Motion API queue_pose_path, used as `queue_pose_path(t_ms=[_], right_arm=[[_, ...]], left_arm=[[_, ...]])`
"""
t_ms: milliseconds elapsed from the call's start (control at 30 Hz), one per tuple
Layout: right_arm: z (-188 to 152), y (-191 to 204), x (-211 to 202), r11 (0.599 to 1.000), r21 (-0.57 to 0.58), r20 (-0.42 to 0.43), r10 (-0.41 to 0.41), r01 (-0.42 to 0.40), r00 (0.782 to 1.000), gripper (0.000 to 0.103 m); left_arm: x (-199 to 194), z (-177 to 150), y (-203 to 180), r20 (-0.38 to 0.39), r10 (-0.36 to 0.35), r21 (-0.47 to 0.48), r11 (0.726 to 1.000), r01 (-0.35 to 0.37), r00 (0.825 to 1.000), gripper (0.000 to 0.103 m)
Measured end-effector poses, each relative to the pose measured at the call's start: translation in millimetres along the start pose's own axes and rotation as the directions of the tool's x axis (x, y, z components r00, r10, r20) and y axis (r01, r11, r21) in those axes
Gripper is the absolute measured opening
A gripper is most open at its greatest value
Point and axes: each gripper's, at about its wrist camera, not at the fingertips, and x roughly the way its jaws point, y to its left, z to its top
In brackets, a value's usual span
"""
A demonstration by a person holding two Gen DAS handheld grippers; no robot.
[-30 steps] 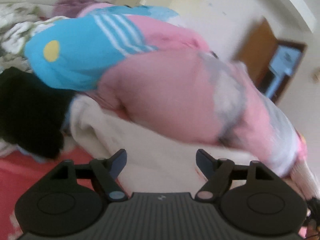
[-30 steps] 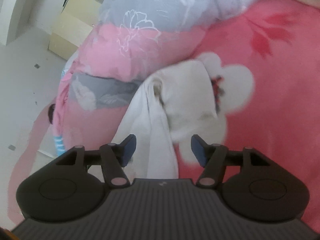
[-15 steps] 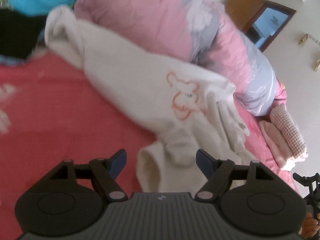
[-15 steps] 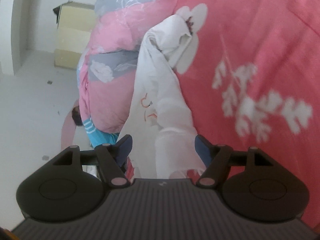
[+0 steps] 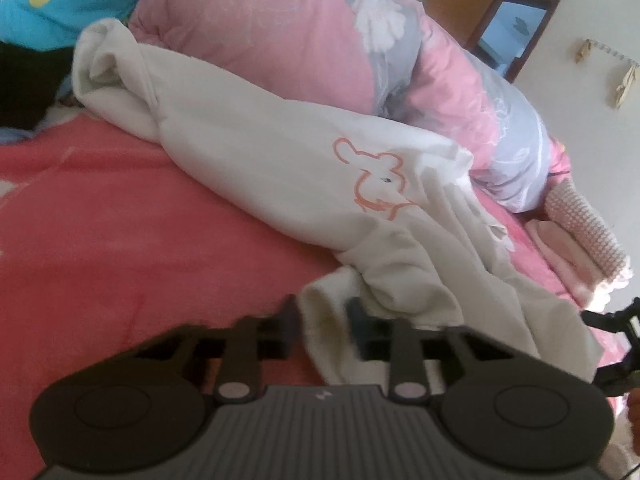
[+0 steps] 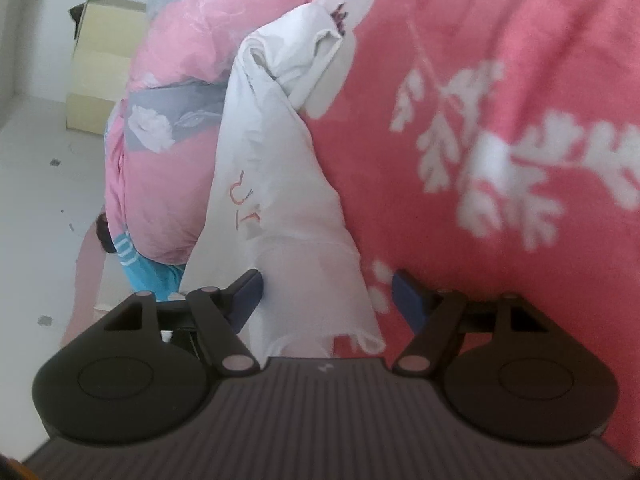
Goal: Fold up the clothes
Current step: 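Release the garment from both grippers and lay it flat on the bed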
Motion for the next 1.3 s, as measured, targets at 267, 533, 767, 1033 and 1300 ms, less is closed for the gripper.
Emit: queue_pose_path(t_ms=[267,533,767,1033,1300], right_arm=[[-2.8,-3.8,1.9,0.999,-0.02,0.033,0.037,-0.036,0.999,0.078],[-2.2,-6.1,2.5,0.998,-0.023,0.033,0.06,-0.059,0.998,0.078],[-3.0,-9.3,0.7,0.996,-0.023,0.038,0.087,-0.086,0.996,0.078],[-4.3,-12.7,-1.8,0.994,-0.024,0.046,0.11,-0.109,0.993,0.078],[-7.9,-10.1,-3.3,0.995,-0.045,0.048,0.092,-0.09,0.995,0.078]], left_arm=[[-50.4,-7.8,-24.4,0.107,-0.035,-0.045,0.998,0.04,0.994,0.007],[-133.8,-48.8,-38.4,0.247,-0.028,-0.114,0.992,0.058,0.969,0.007],[-164.9,-82.0,-34.3,0.24,0.037,-0.175,0.985,0.005,0.97,0.007],[-151.4,-98.7,-7.4,0.126,0.079,-0.256,0.966,-0.044,0.989,0.019],[-166.9,-90.8,12.6,0.19,0.101,-0.3,0.953,-0.041,0.976,0.041]])
